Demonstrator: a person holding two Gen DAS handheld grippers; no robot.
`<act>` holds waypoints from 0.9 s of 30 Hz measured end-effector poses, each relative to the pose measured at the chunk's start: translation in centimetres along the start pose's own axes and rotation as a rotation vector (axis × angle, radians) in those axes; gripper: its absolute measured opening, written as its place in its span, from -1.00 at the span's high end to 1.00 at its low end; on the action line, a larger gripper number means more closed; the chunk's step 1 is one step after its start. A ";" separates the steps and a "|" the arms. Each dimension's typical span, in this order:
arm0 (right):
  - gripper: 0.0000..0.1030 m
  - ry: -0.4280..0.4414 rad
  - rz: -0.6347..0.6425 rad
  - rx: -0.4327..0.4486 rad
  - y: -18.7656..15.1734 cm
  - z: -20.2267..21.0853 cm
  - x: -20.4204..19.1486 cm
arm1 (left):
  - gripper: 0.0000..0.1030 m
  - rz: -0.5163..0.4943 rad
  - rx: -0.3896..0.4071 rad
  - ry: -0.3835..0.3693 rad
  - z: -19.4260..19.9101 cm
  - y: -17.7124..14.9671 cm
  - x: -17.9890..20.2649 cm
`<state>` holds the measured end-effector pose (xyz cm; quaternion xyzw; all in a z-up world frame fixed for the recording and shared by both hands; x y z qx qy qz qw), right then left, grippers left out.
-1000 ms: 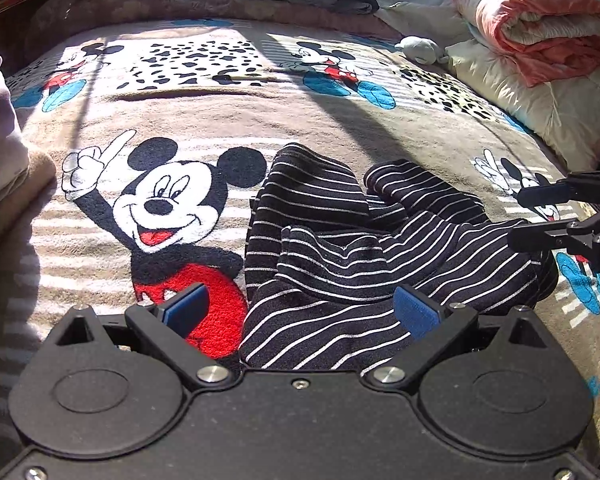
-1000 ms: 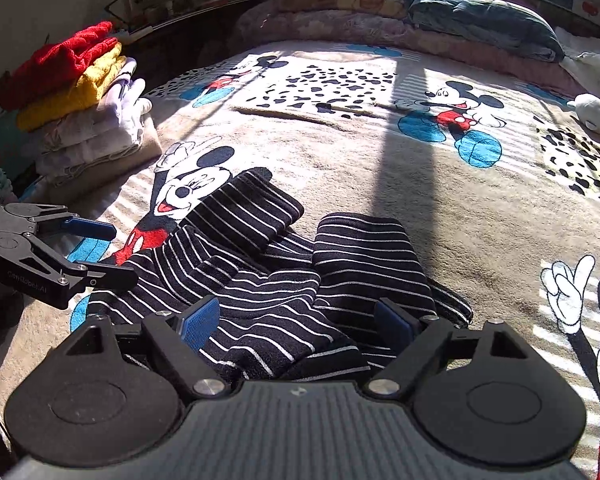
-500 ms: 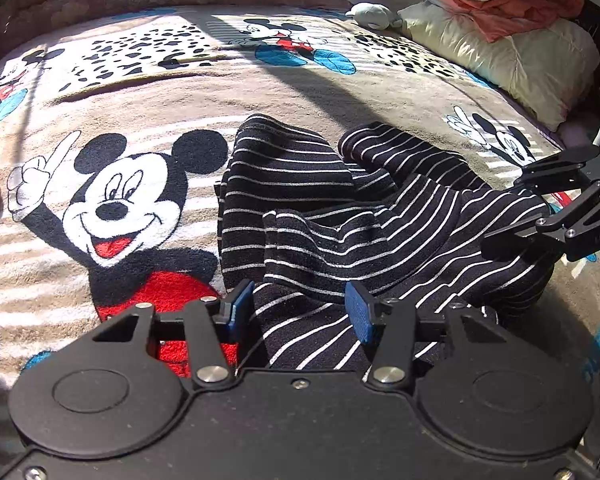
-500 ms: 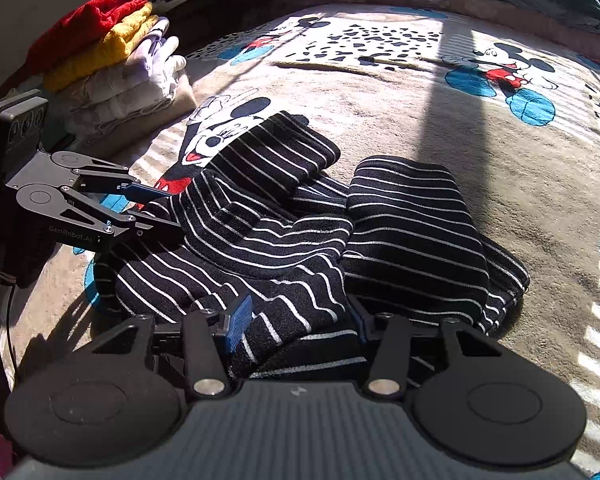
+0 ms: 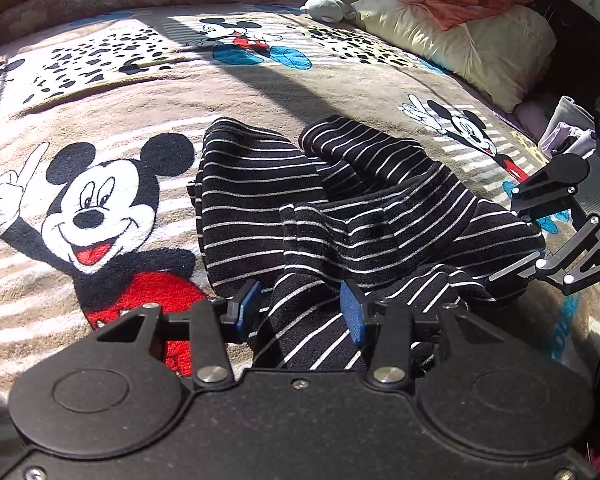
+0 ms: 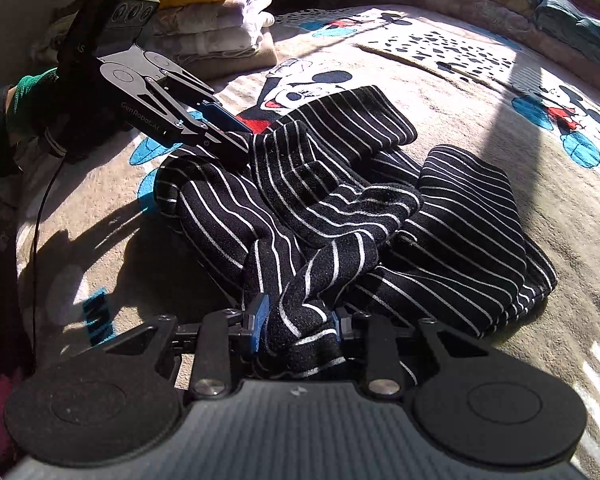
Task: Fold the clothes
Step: 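Lift the shirt with both grippers and flip it over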
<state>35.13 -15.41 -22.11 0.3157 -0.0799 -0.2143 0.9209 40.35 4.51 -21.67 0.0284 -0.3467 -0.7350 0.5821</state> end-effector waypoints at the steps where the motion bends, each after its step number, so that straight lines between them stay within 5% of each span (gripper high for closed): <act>1: 0.40 -0.003 0.006 -0.002 -0.2 -0.1 -0.1 | 0.03 0.008 -0.009 -0.013 -0.3 0.0 0.0; 4: 0.40 -0.016 -0.011 0.016 -0.6 0.1 0.0 | 0.10 -0.009 -0.031 -0.050 -0.7 -0.4 0.7; 5: 0.40 -0.024 -0.024 0.031 -0.6 0.2 0.2 | 0.35 -0.036 -0.031 -0.052 -0.6 -0.6 1.2; 9: 0.39 -0.065 -0.063 0.093 -0.2 1.3 1.1 | 0.75 -0.108 0.017 -0.024 1.1 -1.3 2.7; 18: 0.52 -0.222 0.098 0.210 0.9 7.0 -1.0 | 0.82 -0.229 0.146 -0.015 7.4 -3.0 7.1; 27: 0.70 -0.286 0.206 0.191 -1.3 9.6 -6.3 | 0.89 -0.326 0.205 0.019 11.5 -7.3 10.4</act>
Point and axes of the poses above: each gripper's, at about its wrist camera, not at the fingertips, and z roughly against the way its jaws point, x to its right, y to its top, the point moved 8 cm from there along -z, roughly the way its jaws point, and after that the axes turned 13 degrees about z, right-handed, at the moved point
